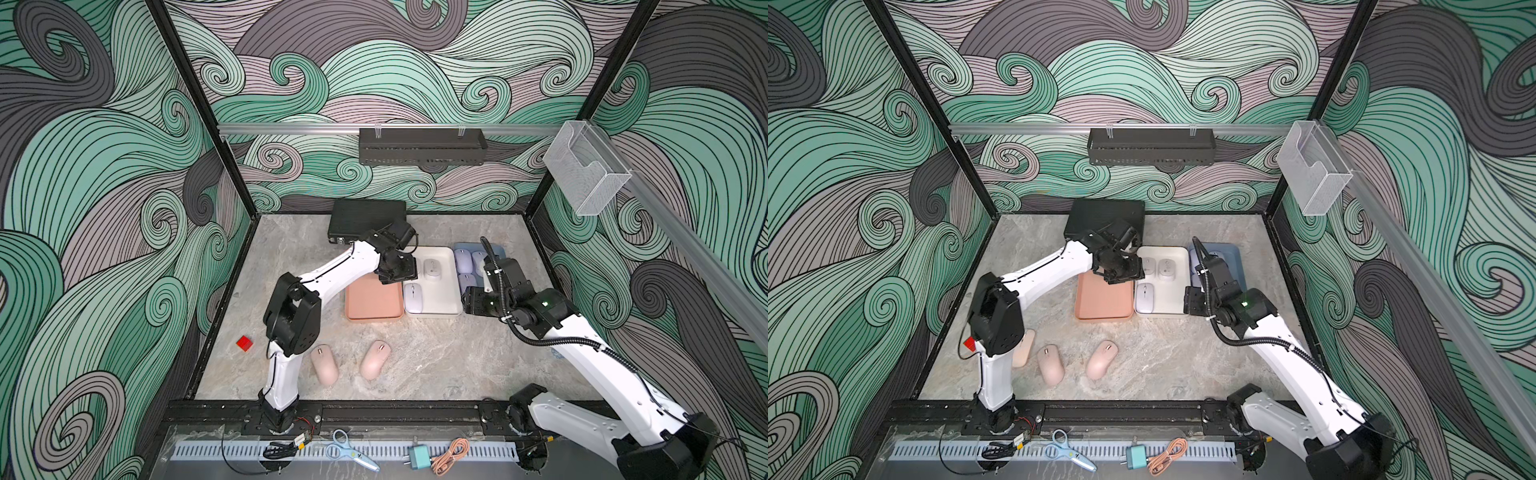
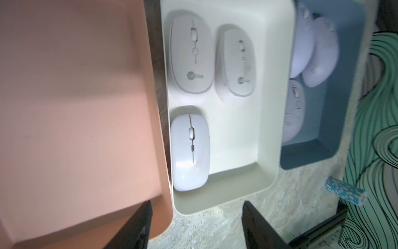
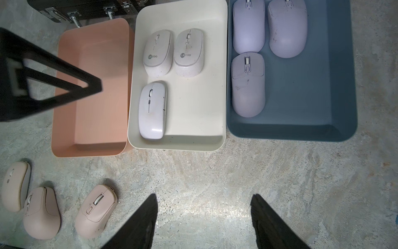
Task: Place the mice by color into the storage box
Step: Move the storage box to the center of the board, then pick up the mouse from the center of the board.
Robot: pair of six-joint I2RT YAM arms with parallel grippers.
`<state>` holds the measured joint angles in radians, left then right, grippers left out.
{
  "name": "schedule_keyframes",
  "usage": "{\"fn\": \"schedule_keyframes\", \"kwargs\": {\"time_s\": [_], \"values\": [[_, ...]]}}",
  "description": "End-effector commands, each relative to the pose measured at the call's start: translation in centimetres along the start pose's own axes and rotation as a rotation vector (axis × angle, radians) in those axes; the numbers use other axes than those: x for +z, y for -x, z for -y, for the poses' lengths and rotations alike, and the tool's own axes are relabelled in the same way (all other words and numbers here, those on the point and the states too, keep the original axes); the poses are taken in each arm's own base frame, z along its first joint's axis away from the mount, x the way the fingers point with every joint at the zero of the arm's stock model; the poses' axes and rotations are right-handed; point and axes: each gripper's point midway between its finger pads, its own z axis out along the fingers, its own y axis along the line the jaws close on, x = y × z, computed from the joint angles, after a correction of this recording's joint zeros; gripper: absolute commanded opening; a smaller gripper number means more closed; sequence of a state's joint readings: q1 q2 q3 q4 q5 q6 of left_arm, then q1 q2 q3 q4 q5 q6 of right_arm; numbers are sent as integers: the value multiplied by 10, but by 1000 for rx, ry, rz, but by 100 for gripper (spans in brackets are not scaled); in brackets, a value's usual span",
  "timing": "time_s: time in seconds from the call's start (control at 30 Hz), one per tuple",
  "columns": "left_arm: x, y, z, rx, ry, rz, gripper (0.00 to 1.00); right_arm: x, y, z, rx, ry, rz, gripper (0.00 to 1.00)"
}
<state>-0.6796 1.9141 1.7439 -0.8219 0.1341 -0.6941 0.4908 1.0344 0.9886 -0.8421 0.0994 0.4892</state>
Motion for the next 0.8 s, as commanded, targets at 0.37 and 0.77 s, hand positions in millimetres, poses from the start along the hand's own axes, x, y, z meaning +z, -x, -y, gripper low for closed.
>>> {"fn": "schedule_keyframes", "kwargs": {"time_s": [0.37,0.77], "values": [[-244,57,-131,19,355,843,92,11,-55,-60,-8,-7,-29,71],[-224,31,-283,-579,460,804,98,75,-128,-205,-222,-35,-144,92]]}}
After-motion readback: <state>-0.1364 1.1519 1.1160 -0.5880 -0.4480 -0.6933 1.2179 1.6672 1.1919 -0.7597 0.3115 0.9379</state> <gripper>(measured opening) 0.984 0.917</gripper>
